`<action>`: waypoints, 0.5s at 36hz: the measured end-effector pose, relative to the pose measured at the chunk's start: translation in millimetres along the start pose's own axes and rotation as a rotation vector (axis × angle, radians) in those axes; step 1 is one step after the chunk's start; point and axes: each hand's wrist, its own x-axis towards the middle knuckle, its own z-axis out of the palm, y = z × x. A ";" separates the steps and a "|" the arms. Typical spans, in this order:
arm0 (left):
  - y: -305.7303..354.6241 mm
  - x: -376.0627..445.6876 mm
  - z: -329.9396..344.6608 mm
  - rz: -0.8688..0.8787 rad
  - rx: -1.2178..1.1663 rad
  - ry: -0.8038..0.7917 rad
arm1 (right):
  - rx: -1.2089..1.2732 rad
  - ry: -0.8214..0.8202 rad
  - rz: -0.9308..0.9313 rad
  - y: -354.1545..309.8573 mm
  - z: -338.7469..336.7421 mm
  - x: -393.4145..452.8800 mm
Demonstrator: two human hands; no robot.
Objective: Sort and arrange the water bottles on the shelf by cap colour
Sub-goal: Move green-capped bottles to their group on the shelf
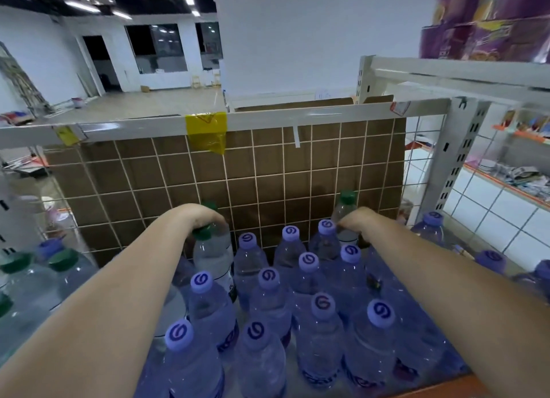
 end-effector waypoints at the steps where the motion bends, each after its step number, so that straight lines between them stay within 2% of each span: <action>1: 0.7 0.8 -1.0 -0.008 0.003 -0.014 | 0.020 0.013 0.025 3.1 2.3 4.7; 8: 3.6 13.2 -1.6 -0.025 -0.006 -0.028 | 0.077 0.068 0.057 6.8 8.1 13.2; 18: -7.9 23.4 -1.9 -0.056 -0.112 0.004 | 0.052 0.115 -0.036 1.7 4.1 0.2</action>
